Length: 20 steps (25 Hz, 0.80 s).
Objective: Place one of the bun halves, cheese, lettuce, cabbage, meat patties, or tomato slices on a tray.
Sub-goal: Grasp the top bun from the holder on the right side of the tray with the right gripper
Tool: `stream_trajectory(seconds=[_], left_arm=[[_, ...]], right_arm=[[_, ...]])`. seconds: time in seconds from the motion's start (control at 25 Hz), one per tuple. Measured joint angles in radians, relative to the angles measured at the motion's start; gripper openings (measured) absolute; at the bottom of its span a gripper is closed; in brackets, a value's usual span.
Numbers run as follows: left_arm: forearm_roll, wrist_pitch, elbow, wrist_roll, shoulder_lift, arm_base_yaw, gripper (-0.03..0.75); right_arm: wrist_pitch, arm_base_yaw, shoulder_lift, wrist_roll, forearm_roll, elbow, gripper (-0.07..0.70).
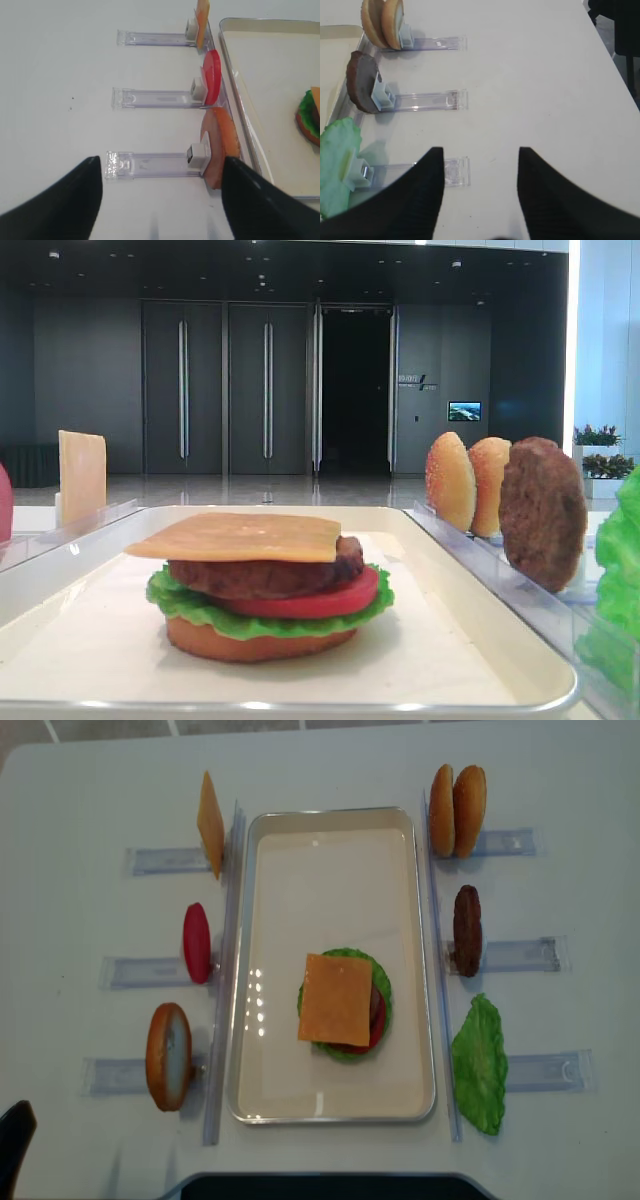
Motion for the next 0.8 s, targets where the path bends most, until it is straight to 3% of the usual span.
stream_trajectory(seconds=[0.8], left_arm=[[0.000, 0.000, 0.000, 0.000, 0.000, 0.000, 0.566]], right_arm=[[0.000, 0.000, 0.000, 0.000, 0.001, 0.000, 0.354]])
